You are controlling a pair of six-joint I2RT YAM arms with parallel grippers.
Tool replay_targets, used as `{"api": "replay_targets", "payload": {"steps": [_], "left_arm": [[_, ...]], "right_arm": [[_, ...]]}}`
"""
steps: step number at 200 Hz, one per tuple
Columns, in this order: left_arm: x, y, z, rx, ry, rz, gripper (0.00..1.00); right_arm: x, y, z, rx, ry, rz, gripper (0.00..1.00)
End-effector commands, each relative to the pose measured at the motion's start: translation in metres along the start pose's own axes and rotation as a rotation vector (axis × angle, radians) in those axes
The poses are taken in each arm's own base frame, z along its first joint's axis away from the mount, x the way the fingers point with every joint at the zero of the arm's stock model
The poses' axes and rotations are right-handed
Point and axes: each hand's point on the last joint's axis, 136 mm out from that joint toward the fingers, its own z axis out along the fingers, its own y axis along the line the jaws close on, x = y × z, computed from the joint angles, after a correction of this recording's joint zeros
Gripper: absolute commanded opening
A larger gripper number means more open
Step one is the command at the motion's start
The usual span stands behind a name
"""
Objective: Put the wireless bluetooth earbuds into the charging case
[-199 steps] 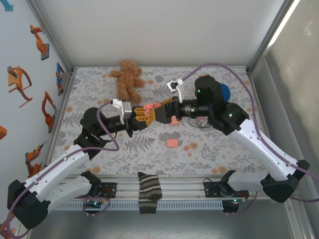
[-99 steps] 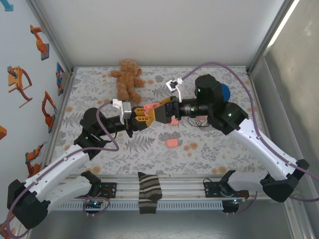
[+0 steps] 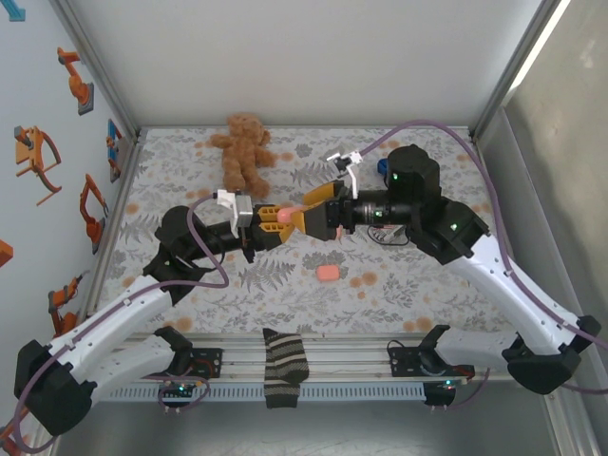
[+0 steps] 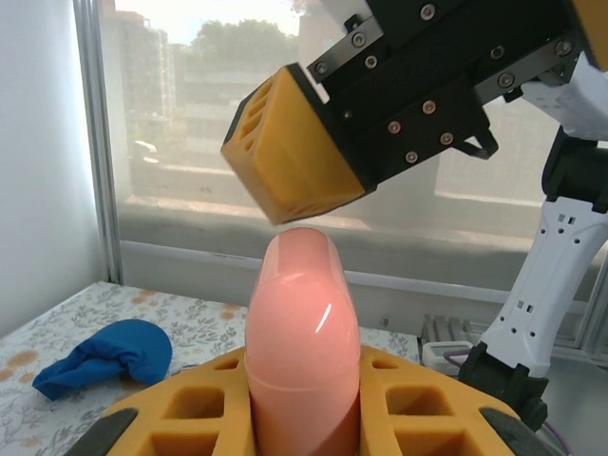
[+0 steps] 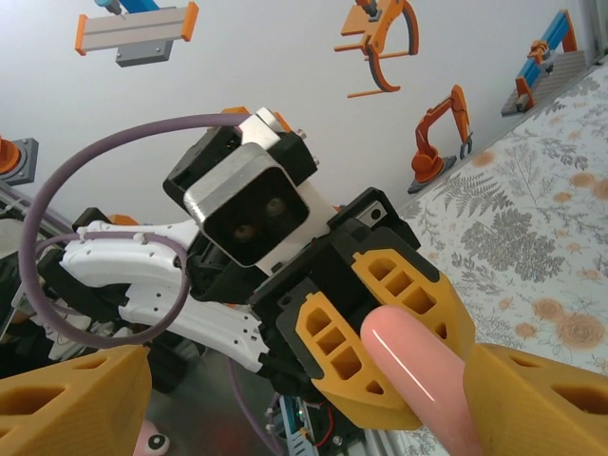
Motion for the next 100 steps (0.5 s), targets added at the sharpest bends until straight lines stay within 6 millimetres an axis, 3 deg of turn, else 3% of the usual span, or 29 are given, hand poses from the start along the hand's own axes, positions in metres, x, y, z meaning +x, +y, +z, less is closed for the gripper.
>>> {"api": "replay_targets", "payload": {"steps": [1,26,43,70,100], "left_arm": [[-0.001,-0.002,0.000,0.008,-0.011,-0.007,0.05],[0.000,0.000,0.000,-0.004,-0.009,-0.015,0.05],[0.005,0.010,-0.001,-0.060,0.014,-0.067,0.05],[0.032,0.028,0.000,-0.154,0.116,-0.223,0.05],[0.070,0.041,0.001,-0.220,0.192,-0.410,0.05]], "right_arm": [[0.001,-0.002,-0.007,0.034,-0.010,-0.030,0.84],[-0.001,-0.015,-0.015,0.142,-0.024,-0.058,0.85],[-0.005,-0.036,-0.028,0.301,-0.051,-0.083,0.86],[-0.001,-0.071,-0.054,0.540,-0.082,-0.102,0.90],[0.019,-0.099,-0.070,0.679,-0.068,-0.087,0.93]]}}
